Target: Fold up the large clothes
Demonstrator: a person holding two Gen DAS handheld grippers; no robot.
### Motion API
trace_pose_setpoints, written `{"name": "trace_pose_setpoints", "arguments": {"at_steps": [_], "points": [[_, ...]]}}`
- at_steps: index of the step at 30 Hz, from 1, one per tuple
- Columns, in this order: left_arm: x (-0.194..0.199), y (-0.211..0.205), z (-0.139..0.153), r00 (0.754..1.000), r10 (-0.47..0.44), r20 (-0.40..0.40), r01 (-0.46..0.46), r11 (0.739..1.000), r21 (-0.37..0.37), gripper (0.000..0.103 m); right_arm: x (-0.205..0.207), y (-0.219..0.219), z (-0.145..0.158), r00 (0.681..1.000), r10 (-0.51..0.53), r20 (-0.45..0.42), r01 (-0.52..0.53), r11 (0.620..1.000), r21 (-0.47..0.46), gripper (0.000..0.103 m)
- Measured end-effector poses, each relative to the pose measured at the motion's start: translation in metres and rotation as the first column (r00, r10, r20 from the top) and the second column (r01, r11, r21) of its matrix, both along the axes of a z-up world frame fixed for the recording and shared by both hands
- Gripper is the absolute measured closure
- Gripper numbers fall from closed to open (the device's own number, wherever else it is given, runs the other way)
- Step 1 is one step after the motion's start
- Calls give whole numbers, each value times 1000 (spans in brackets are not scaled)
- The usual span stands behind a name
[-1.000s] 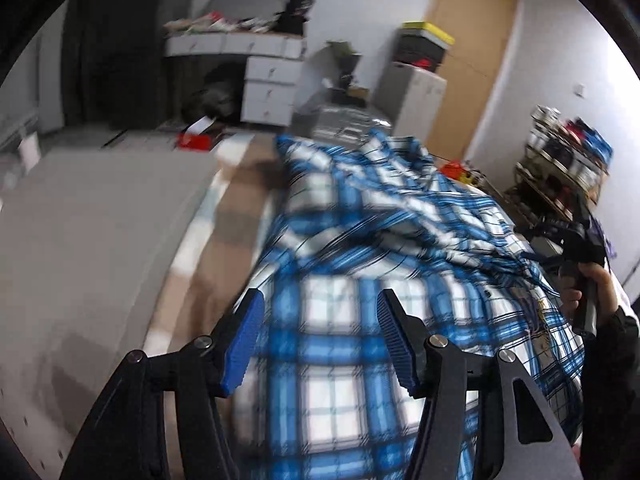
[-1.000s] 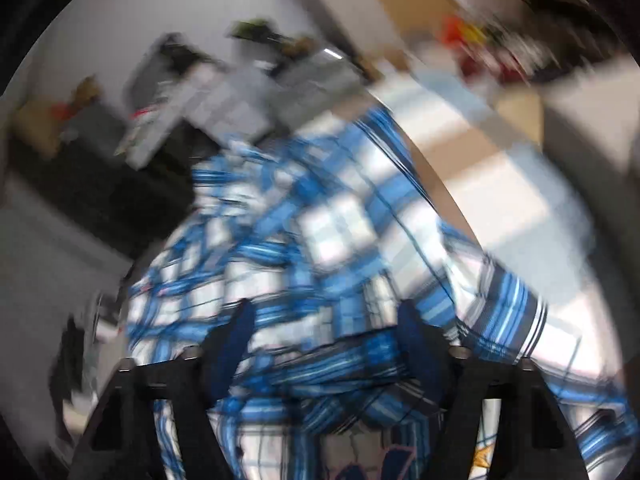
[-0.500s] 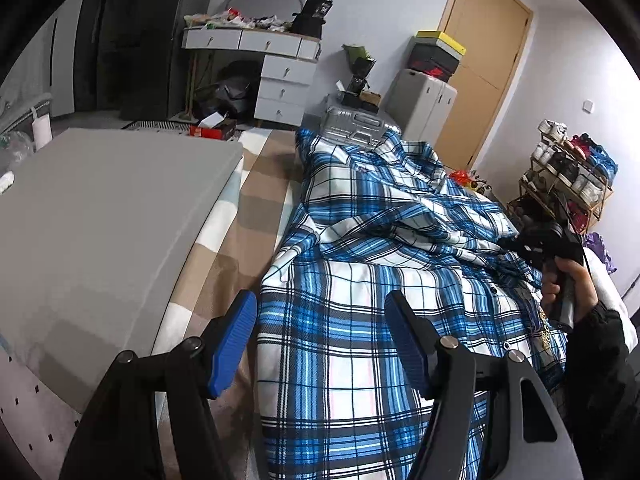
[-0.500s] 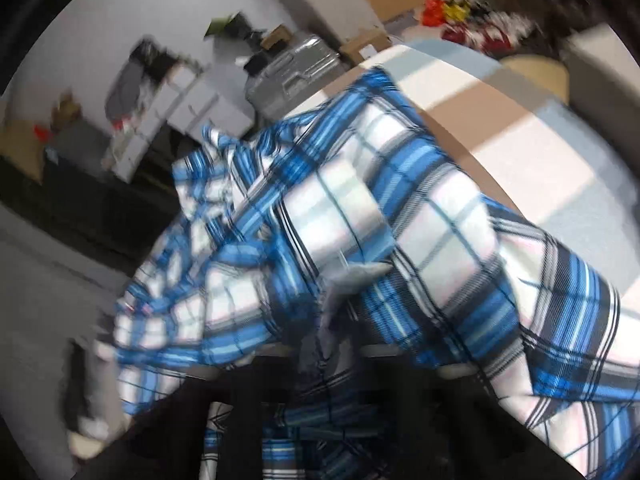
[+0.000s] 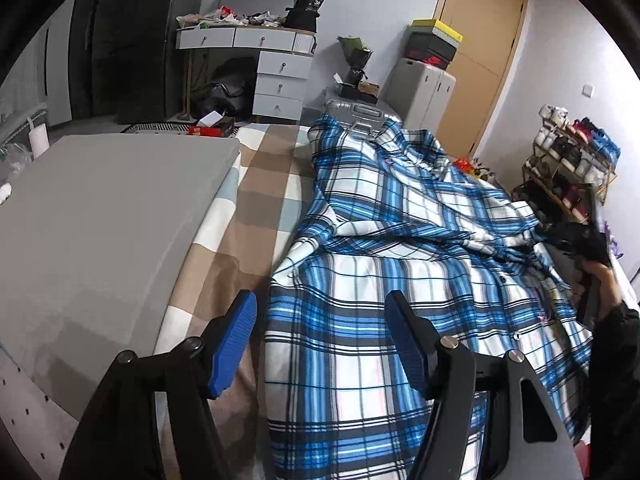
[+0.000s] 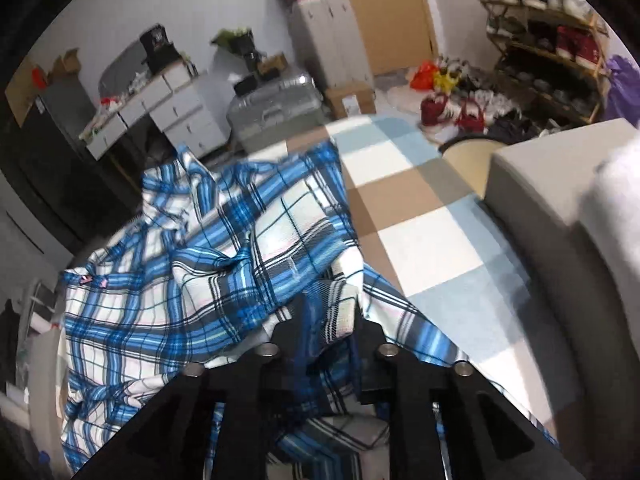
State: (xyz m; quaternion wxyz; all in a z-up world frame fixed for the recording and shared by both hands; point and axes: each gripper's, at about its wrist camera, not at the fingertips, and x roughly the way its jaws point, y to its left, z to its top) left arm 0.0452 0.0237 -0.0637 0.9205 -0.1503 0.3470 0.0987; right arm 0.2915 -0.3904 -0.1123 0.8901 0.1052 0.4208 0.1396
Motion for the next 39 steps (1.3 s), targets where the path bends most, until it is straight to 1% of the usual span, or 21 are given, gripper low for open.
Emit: {"name": "trace_pose_setpoints", "arguments": {"at_steps": [1, 3, 5, 6, 7, 10, 12, 14, 17, 18, 20, 22, 24, 27, 30, 31, 32, 33, 34, 35, 39], "points": [[1, 1, -1, 1000, 1, -7, -1, 1000, -2, 41, -6, 2, 5, 1000, 19, 11, -19, 1000, 25, 63], [4, 3, -3, 1000, 6, -18, -7, 1000, -15, 41, -14, 10, 12, 997, 81, -3, -81, 993, 86, 63], [6, 2, -4, 1000, 3, -24, -3, 1000, -25, 41, -21, 29, 17, 991, 135, -11, -133, 982, 131, 60], [6, 0, -5, 1000, -2, -23, 2, 1000, -26, 41, -23, 41, 19, 987, 162, -3, -160, 978, 134, 54], [4, -4, -4, 1000, -5, -23, 5, 1000, -24, 41, -24, 52, 17, 981, 196, 3, -195, 972, 132, 51], [-2, -10, -2, 1000, -12, -25, 12, 1000, -9, 41, -24, 100, 4, 945, 326, -5, -324, 940, 104, 50], [-10, -12, -2, 999, -5, -32, 5, 1000, 14, 41, -21, 119, -11, 934, 355, -43, -353, 935, 49, 49], [-16, -8, -3, 999, 13, -47, -12, 999, 41, 41, -20, 120, -26, 938, 332, -102, -335, 942, -12, 49], [-21, 0, -8, 996, 49, -72, -45, 998, 47, 41, -25, 98, -27, 946, 299, -127, -306, 951, -40, 49], [-21, 3, -10, 995, 56, -80, -53, 998, 40, 41, -33, 82, -21, 955, 274, -111, -282, 957, -63, 49], [-18, 7, -15, 992, 62, -106, -59, 998, 30, 41, -50, 49, -4, 965, 256, -63, -260, 964, -63, 48], [-12, 8, -20, 988, 77, -133, -72, 996, 44, 41, -67, 13, 11, 974, 227, -16, -228, 971, -67, 33], [-4, 8, -27, 987, 67, -148, -64, 998, 25, 41, -82, -26, 22, 985, 169, 24, -166, 980, -109, 30], [9, 5, -35, 980, 66, -186, -63, 998, 20, 41, -96, -76, 18, 998, 60, -5, -60, 989, -132, 30], [24, 3, -43, 979, 53, -198, -54, 999, 3, 42, -112, -96, 6, 998, 31, -56, -38, 991, -129, 30], [27, 3, -44, 978, 57, -201, -58, 998, 0, 49, -120, -100, 3, 998, 29, -59, -37, 989, -140, 30], [30, 2, -46, 976, 60, -207, -62, 998, 0, 73, -125, -104, 2, 998, 29, -56, -37, 989, -145, 30], [33, 2, -47, 975, 58, -216, -60, 998, -1, 84, -132, -106, 1, 998, 31, -53, -39, 988, -148, 30], [35, 2, -47, 975, 61, -214, -59, 998, 15, 98, -137, -108, -1, 998, 33, -53, -41, 988, -149, 30], [35, 1, -46, 976, 59, -208, -56, 998, 20, 101, -145, -111, -4, 998, 26, -58, -34, 988, -152, 30], [30, 4, -42, 981, 85, -172, -77, 995, 57, 103, -164, -112, -12, 996, 13, -87, -24, 992, -123, 30]]}}
